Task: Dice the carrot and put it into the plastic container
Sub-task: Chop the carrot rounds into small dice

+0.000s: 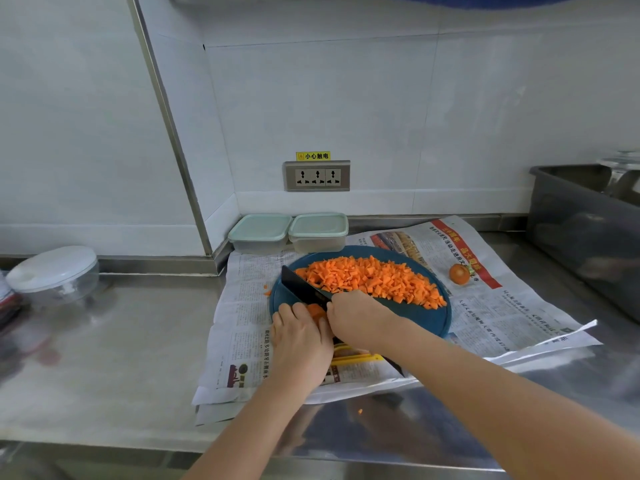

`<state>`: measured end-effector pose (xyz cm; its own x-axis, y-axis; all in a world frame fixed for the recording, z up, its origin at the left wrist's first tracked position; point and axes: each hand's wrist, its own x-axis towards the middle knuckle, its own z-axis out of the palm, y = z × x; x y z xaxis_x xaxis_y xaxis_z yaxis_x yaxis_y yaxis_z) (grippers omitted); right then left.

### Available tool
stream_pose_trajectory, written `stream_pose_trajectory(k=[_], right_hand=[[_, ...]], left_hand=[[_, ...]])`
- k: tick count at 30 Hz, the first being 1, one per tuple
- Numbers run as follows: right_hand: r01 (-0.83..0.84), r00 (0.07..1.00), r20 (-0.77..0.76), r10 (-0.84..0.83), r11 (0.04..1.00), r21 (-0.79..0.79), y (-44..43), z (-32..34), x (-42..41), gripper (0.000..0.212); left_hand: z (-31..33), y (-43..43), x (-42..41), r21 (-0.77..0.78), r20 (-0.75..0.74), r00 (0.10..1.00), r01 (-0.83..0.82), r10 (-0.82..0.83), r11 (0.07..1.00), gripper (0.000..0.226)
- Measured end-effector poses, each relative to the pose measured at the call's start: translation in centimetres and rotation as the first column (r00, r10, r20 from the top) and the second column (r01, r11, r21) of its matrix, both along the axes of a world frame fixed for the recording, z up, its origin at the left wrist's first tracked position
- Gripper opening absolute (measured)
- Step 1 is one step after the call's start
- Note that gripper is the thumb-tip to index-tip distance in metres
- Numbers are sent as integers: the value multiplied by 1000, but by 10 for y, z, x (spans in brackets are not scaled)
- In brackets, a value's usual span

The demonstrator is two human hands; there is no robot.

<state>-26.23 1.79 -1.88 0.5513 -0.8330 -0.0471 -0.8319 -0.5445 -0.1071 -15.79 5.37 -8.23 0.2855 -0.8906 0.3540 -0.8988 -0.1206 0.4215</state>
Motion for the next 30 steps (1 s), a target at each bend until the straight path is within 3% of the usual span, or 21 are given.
stream_pose_trajectory(k=[4, 5, 7, 10, 12, 13, 15, 18, 22, 30], right_hand=[[4, 1000, -15, -4, 1000, -19, -6, -1, 9, 21], [47, 998, 42, -47, 999, 11, -3, 2, 9, 24], [-40, 999, 20, 39, 999, 1, 1, 10, 2, 28], [-31, 998, 57, 31, 1000, -6, 1, 13, -11, 24], [-19, 981, 193, 16, 1000, 14, 2, 10, -21, 10], [-10, 952, 307, 1, 999, 30, 3, 9, -27, 12], [19, 934, 358, -15, 1000, -6, 7, 2, -36, 28], [62, 935, 344, -82, 996, 70, 18, -11, -41, 35], [74, 923, 376, -84, 996, 40, 24, -12, -43, 34], [39, 954, 298, -29, 999, -30, 33, -11, -43, 28]], left_hand=[[-5, -1, 2, 15, -7, 1000, 17, -17, 1000, 24], [-4, 0, 2, -4, -30, 999, 13, -14, 1000, 23], [0, 1, 0, -29, -58, 998, -6, 5, 1000, 22], [1, 3, -3, -58, -97, 994, -56, 50, 997, 22], [-1, 1, -4, -96, -106, 991, -98, 87, 991, 25], [-4, 1, -4, -120, -103, 990, -110, 98, 987, 24], [-6, -1, -4, -131, -89, 989, -127, 116, 983, 19], [-5, 0, -4, -134, -84, 989, -130, 120, 982, 18], [-3, 1, -7, -106, -77, 990, -129, 121, 986, 19], [0, 2, -6, -60, -57, 987, -151, 147, 987, 33]])
